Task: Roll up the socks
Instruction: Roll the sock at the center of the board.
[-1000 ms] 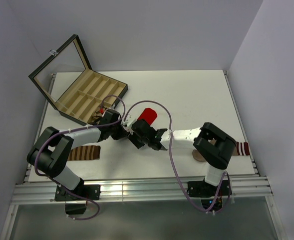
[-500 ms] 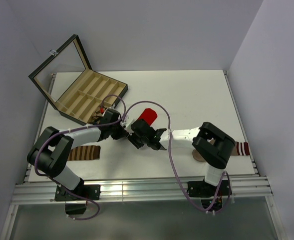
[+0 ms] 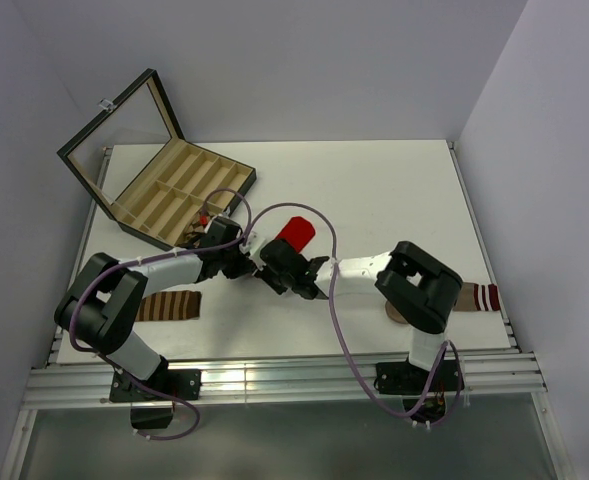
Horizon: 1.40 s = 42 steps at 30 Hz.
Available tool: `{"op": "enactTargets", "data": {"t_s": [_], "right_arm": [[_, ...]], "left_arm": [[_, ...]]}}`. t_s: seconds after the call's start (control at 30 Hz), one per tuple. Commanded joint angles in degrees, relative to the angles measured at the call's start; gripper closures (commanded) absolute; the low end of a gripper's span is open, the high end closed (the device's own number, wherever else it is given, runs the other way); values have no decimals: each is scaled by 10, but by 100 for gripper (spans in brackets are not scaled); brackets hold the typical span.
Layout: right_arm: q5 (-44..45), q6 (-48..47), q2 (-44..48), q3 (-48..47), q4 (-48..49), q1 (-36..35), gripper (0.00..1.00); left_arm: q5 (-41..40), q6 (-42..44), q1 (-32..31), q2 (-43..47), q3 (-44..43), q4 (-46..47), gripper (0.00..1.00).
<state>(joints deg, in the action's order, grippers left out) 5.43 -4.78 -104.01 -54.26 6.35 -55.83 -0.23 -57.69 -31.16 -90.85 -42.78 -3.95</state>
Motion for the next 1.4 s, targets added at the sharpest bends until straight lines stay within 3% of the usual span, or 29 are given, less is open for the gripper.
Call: {"op": "enactTargets", "data": {"t_s": [0.0,0.03,0.17,0.4,0.53,0.67,1.13,1.23,1.37], "right_arm": [[-49,13,-14,-12,-43,11,95],[-66,28,-14,-18,-49,17,100],[-169,81,-12,-27,-75,65,100],[-394,165,-53,-56,-111,161,100],[-477,241,-91,-65,-98,189,100],[-532,307,-111,-48,-49,215,100],[-517,334,-132,-46,-44,222,100],[-497,323,-125,-46,-54,222,100],[-451,291,-95,-46,-72,219,95]], "left_arm": [[-14,11,-1,7,-10,-12,96],[-19,10,-1,10,-8,-9,94],[-35,-10,-1,45,9,1,80],[-47,-65,0,114,54,34,43],[-36,-86,0,125,74,75,36],[-19,-98,-1,115,82,90,38],[7,-95,-3,23,66,97,58],[6,-92,-3,13,65,91,66],[8,-87,-5,10,62,85,90]]}}
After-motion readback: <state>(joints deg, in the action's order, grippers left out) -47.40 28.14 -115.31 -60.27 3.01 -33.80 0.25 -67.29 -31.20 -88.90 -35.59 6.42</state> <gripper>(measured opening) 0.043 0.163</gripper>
